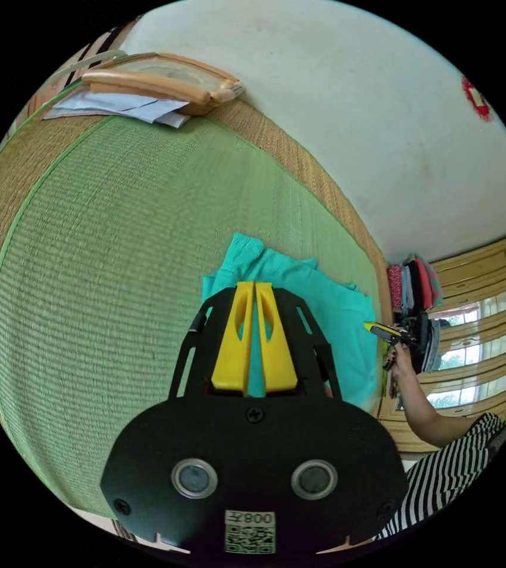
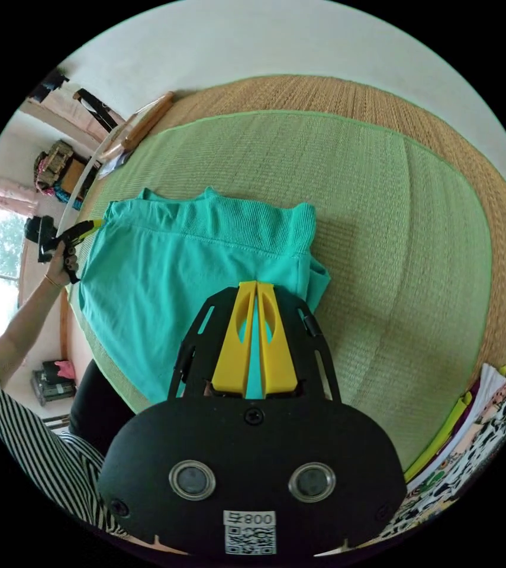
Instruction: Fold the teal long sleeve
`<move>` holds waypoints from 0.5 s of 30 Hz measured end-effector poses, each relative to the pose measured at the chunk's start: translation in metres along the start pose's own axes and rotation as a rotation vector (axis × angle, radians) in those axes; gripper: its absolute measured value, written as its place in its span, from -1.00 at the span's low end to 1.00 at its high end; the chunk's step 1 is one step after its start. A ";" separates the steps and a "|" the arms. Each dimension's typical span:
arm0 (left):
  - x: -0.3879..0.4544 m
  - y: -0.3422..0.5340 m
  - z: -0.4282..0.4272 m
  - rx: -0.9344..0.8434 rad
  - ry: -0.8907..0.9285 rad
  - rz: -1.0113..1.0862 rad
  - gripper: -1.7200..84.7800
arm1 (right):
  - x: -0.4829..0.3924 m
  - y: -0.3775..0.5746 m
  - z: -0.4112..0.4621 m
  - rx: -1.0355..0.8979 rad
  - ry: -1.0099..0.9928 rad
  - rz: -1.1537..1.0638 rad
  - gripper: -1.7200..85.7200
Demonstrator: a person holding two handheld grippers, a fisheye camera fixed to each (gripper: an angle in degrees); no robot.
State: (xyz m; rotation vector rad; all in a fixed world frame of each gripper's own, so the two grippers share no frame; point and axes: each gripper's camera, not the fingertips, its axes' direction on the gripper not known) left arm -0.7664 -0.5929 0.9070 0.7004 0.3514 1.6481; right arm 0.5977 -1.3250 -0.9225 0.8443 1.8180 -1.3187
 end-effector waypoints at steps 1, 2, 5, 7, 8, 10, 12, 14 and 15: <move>0.001 0.003 0.002 0.008 0.026 0.007 -0.94 | 0.003 0.003 -0.010 0.001 -0.035 0.013 -0.94; 0.004 0.009 0.007 0.017 0.082 0.029 -0.94 | 0.005 0.012 -0.025 0.032 -0.088 0.023 -0.93; 0.022 0.031 0.026 -0.020 0.188 0.141 -0.90 | 0.016 0.053 -0.066 0.078 -0.164 0.044 -0.88; 0.037 0.049 0.046 -0.091 0.224 0.220 -0.87 | 0.028 0.089 -0.078 0.059 -0.202 0.103 -0.81; 0.048 0.063 0.061 -0.139 0.246 0.272 -0.85 | 0.038 0.115 -0.080 0.025 -0.244 0.154 -0.79; 0.064 0.085 0.087 -0.208 0.276 0.335 -0.82 | 0.050 0.154 -0.077 -0.013 -0.327 0.217 -0.78; 0.086 0.113 0.125 -0.299 0.304 0.412 -0.80 | 0.057 0.182 -0.068 -0.054 -0.393 0.262 -0.77; 0.106 0.131 0.154 -0.360 0.321 0.475 -0.79 | 0.061 0.200 -0.060 -0.085 -0.407 0.294 -0.79; 0.119 0.142 0.172 -0.386 0.325 0.516 -0.79 | 0.062 0.202 -0.060 -0.083 -0.411 0.302 -0.79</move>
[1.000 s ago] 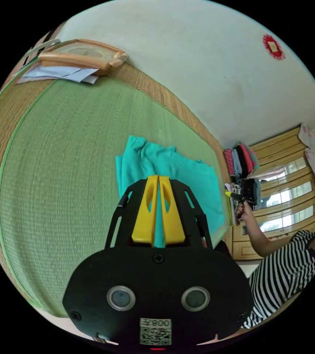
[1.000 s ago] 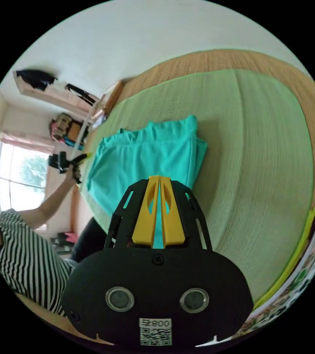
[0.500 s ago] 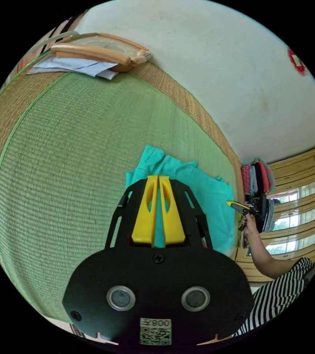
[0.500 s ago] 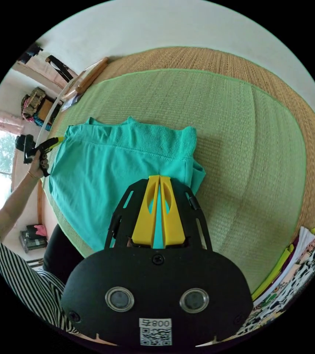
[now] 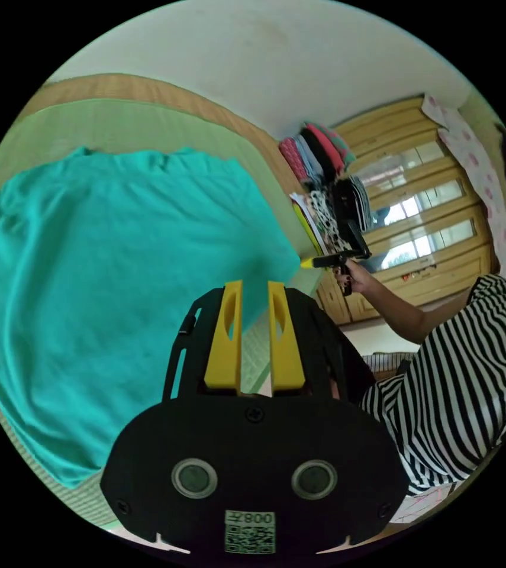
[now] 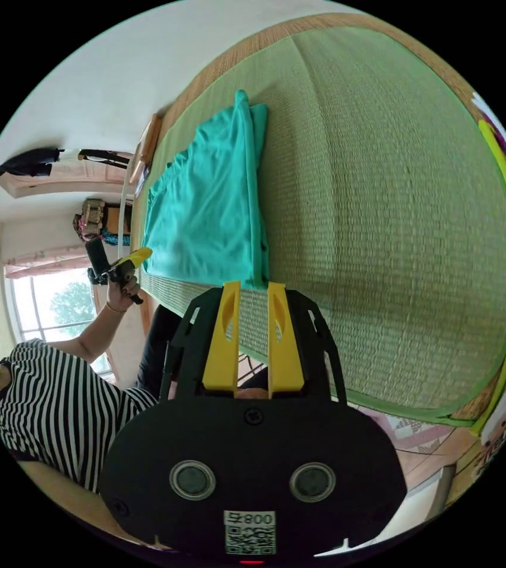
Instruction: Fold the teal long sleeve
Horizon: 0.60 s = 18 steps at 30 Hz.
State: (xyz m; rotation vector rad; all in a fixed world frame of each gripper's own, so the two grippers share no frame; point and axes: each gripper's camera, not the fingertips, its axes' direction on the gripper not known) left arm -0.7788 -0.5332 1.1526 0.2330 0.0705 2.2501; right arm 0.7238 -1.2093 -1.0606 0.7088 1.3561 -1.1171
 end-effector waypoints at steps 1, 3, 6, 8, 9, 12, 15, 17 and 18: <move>0.004 -0.002 0.011 -0.008 0.001 0.016 -0.79 | 0.003 0.001 0.000 0.011 -0.027 0.007 -0.82; 0.019 -0.010 0.054 -0.045 0.013 0.078 -0.78 | 0.007 0.000 0.000 0.002 -0.062 0.004 -0.86; 0.039 -0.022 0.109 -0.095 0.024 0.170 -0.77 | 0.010 0.000 -0.010 0.013 -0.096 -0.010 -0.89; 0.053 -0.029 0.142 -0.125 0.008 0.238 -0.76 | 0.010 0.003 -0.024 0.039 -0.146 -0.040 -0.90; 0.062 -0.033 0.163 -0.147 -0.016 0.286 -0.76 | 0.010 0.004 -0.028 0.048 -0.159 -0.048 -0.91; 0.082 -0.039 0.211 -0.175 -0.128 0.386 -0.74 | 0.009 0.008 -0.046 0.082 -0.253 -0.085 -0.91; 0.096 -0.041 0.252 -0.199 -0.319 0.462 -0.77 | 0.005 0.008 -0.060 0.109 -0.295 -0.130 -0.92; 0.101 -0.039 0.275 -0.220 -0.434 0.497 -0.83 | 0.002 0.004 -0.064 0.104 -0.312 -0.159 -0.91; 0.103 -0.037 0.287 -0.229 -0.484 0.520 -0.87 | 0.001 0.003 -0.064 0.098 -0.306 -0.165 -0.91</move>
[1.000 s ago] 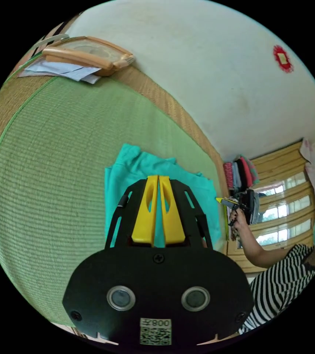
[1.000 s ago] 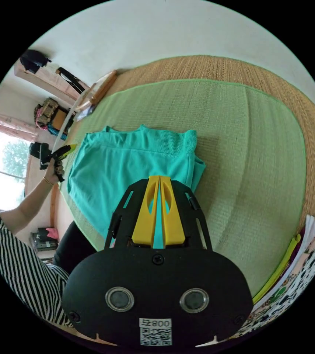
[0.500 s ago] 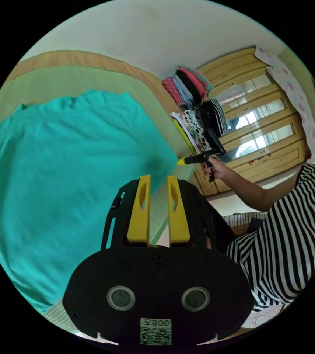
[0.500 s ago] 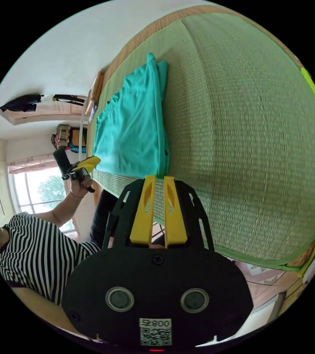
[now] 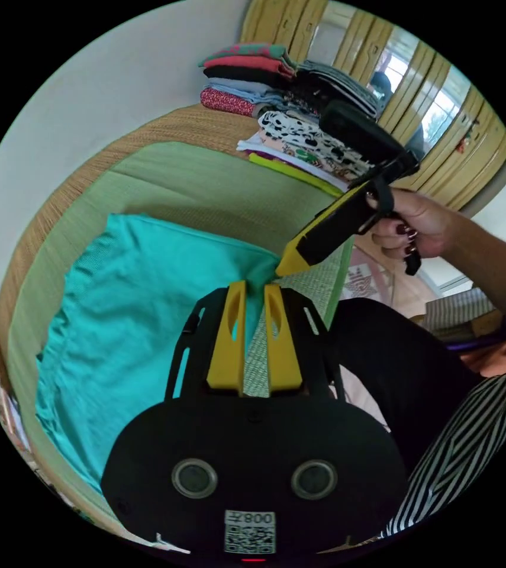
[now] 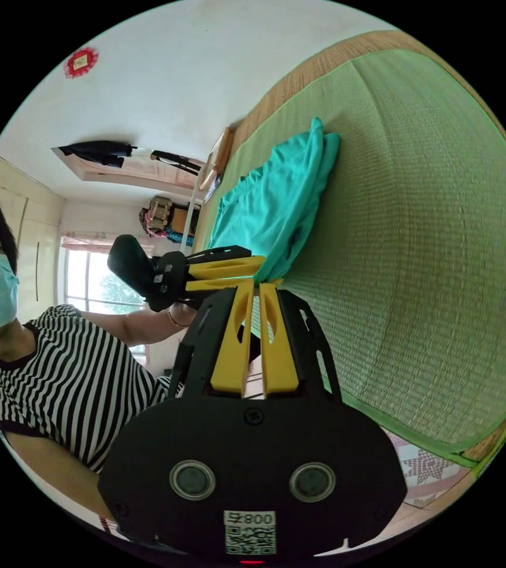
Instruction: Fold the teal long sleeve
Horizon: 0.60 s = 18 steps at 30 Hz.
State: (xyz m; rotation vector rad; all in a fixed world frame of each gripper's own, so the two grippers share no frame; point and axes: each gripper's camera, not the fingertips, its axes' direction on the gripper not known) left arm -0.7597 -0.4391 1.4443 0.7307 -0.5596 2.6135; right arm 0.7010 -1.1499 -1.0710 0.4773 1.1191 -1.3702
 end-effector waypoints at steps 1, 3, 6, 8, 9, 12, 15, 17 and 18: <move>0.003 0.000 0.004 -0.003 -0.020 0.008 -0.87 | -0.001 -0.003 -0.001 -0.015 0.027 -0.010 -0.91; 0.011 0.001 0.017 0.006 -0.054 0.012 -0.90 | 0.001 -0.007 -0.004 -0.032 0.054 -0.020 -0.90; 0.012 0.007 0.031 0.027 -0.037 -0.032 -0.92 | 0.019 -0.018 -0.019 0.007 0.050 0.004 -0.87; 0.011 0.009 0.039 0.036 -0.013 -0.059 -0.92 | 0.040 -0.035 -0.036 0.093 0.072 0.040 -0.83; 0.011 0.011 0.045 0.041 -0.003 -0.071 -0.92 | 0.044 -0.042 -0.038 0.110 0.073 0.041 -0.81; 0.015 0.011 0.059 0.037 0.002 -0.066 -0.92 | 0.061 -0.086 -0.038 0.139 0.107 0.056 -0.77; 0.019 0.011 0.071 0.032 -0.002 -0.053 -0.92 | 0.071 -0.138 -0.023 0.114 0.172 0.051 -0.75; 0.019 0.011 0.077 0.032 0.006 -0.056 -0.92 | 0.083 -0.173 -0.008 0.081 0.192 0.060 -0.74; 0.019 0.012 0.081 0.033 0.014 -0.062 -0.92 | 0.085 -0.180 -0.005 0.077 0.195 0.063 -0.74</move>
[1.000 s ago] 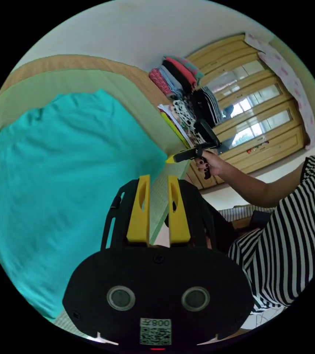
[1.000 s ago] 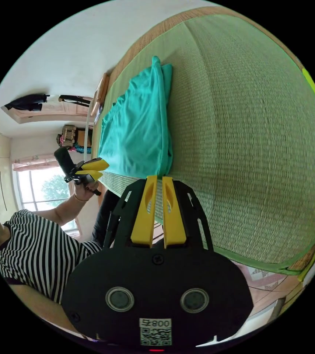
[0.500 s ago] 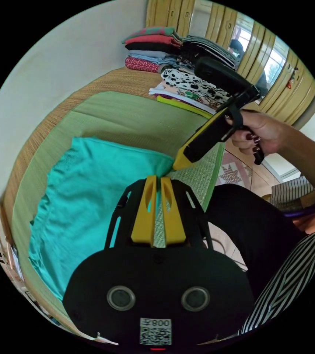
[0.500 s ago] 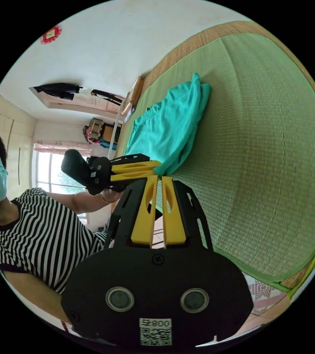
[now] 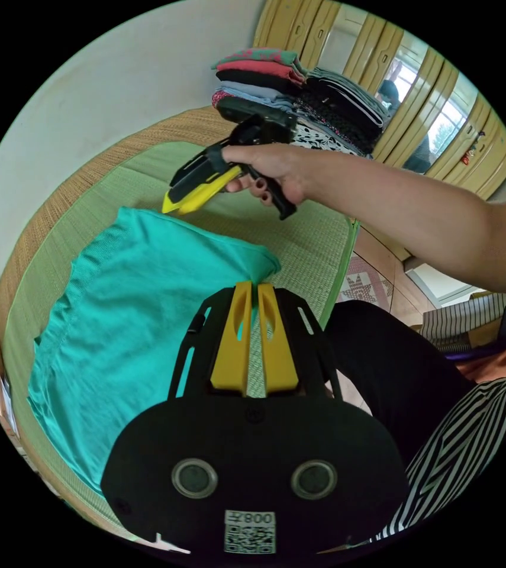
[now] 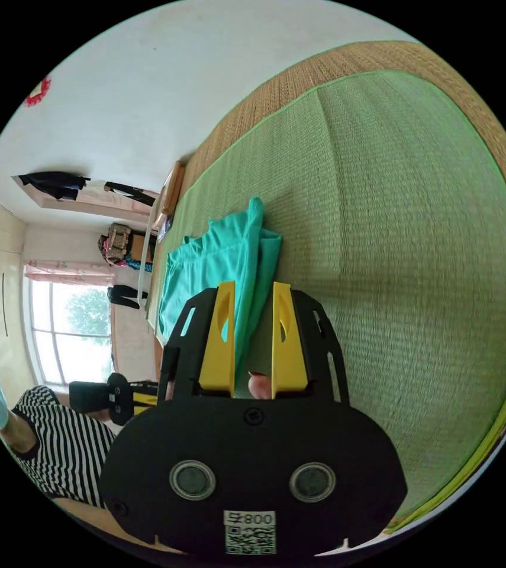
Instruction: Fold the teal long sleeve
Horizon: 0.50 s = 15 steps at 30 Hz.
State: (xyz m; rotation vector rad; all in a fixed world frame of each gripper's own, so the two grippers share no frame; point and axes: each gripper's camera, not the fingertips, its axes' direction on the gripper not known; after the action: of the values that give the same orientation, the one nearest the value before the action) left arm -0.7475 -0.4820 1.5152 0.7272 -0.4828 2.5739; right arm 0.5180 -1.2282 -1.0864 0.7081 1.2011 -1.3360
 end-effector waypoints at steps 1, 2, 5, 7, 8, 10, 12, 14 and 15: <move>0.000 0.000 0.001 0.002 0.004 -0.002 -0.92 | 0.003 -0.012 0.007 -0.006 0.009 0.003 -0.74; 0.000 0.001 0.004 0.006 0.008 -0.004 -0.92 | 0.006 -0.022 0.013 -0.005 0.015 0.008 -0.74; -0.001 0.004 0.010 0.009 0.022 -0.008 -0.93 | 0.014 -0.043 0.028 -0.018 0.058 0.013 -0.74; -0.002 0.006 0.012 0.012 0.031 -0.011 -0.93 | 0.020 -0.054 0.039 -0.036 0.065 0.017 -0.75; -0.002 0.007 0.013 0.013 0.034 -0.012 -0.92 | 0.025 -0.059 0.044 -0.032 0.064 0.021 -0.76; -0.002 0.009 0.014 0.015 0.035 -0.011 -0.92 | 0.033 -0.068 0.051 -0.022 0.049 0.030 -0.79; -0.002 0.011 0.013 0.016 0.031 -0.010 -0.93 | 0.041 -0.075 0.059 -0.020 0.039 0.035 -0.81; -0.002 0.013 0.010 0.016 0.029 -0.008 -0.93 | 0.051 -0.084 0.071 -0.031 0.019 0.034 -0.86; -0.003 0.015 0.007 0.017 0.032 -0.010 -0.93 | 0.054 -0.086 0.074 -0.035 0.014 0.035 -0.87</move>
State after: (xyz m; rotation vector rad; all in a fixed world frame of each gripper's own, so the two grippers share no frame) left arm -0.7491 -0.4985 1.5161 0.6920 -0.4465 2.5789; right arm 0.4442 -1.3297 -1.0941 0.7123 1.2152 -1.2800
